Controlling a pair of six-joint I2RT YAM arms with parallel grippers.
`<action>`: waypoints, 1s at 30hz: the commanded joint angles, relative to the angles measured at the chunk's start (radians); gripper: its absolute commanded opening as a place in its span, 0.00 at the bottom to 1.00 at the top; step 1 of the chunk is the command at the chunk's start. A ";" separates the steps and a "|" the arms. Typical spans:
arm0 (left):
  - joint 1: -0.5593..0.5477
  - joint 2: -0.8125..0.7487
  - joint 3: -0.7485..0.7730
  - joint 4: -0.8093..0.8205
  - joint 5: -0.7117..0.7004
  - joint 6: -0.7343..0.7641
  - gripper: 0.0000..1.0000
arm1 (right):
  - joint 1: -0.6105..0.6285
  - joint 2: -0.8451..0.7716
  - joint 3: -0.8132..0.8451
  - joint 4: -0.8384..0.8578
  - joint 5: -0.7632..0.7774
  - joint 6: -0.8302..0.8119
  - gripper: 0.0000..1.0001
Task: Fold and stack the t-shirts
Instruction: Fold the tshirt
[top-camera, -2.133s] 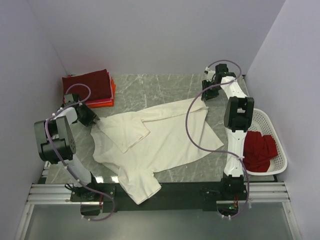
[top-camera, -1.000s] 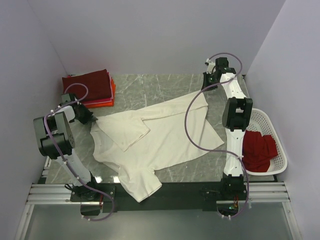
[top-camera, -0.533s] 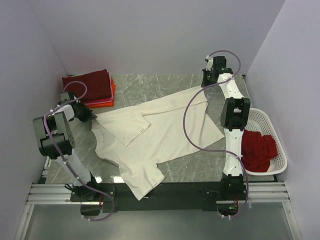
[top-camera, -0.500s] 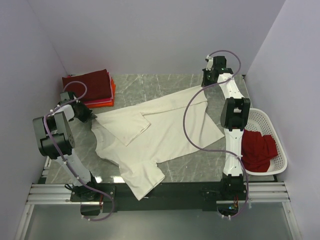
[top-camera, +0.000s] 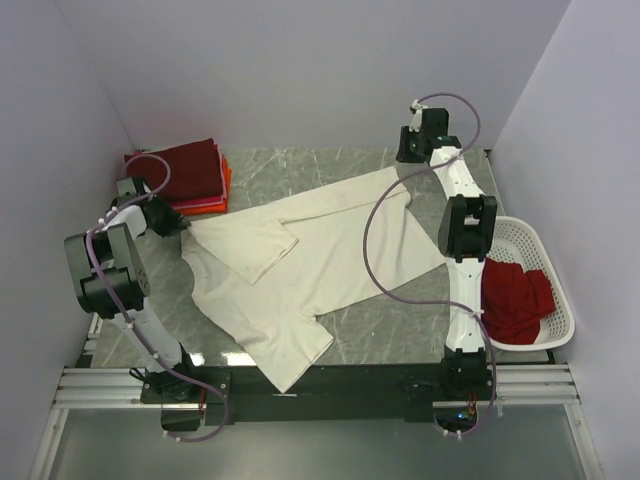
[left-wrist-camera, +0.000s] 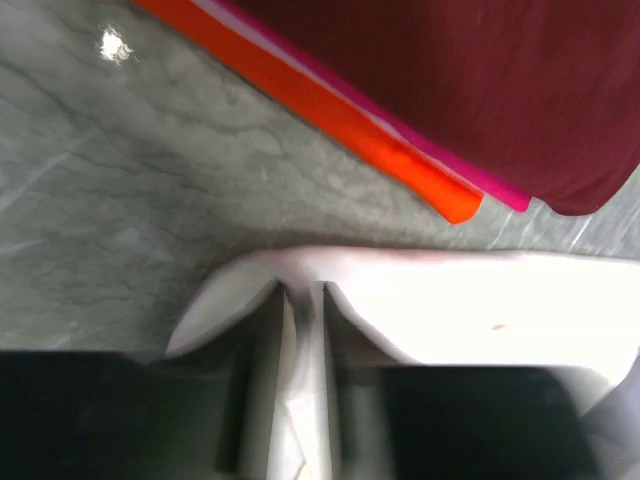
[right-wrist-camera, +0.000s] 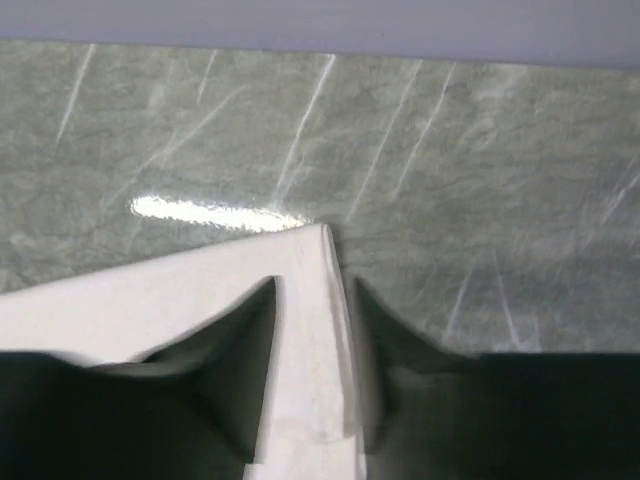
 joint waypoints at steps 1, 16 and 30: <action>0.012 -0.083 0.043 0.004 -0.067 0.007 0.32 | 0.005 -0.088 0.016 0.046 0.058 -0.019 0.49; -0.221 -0.599 -0.175 -0.023 -0.023 0.183 0.68 | -0.018 -0.706 -0.883 -0.304 -0.022 -0.887 0.56; -0.318 -0.741 -0.321 -0.017 -0.084 0.263 0.68 | -0.028 -0.479 -0.820 -0.359 0.183 -0.710 0.53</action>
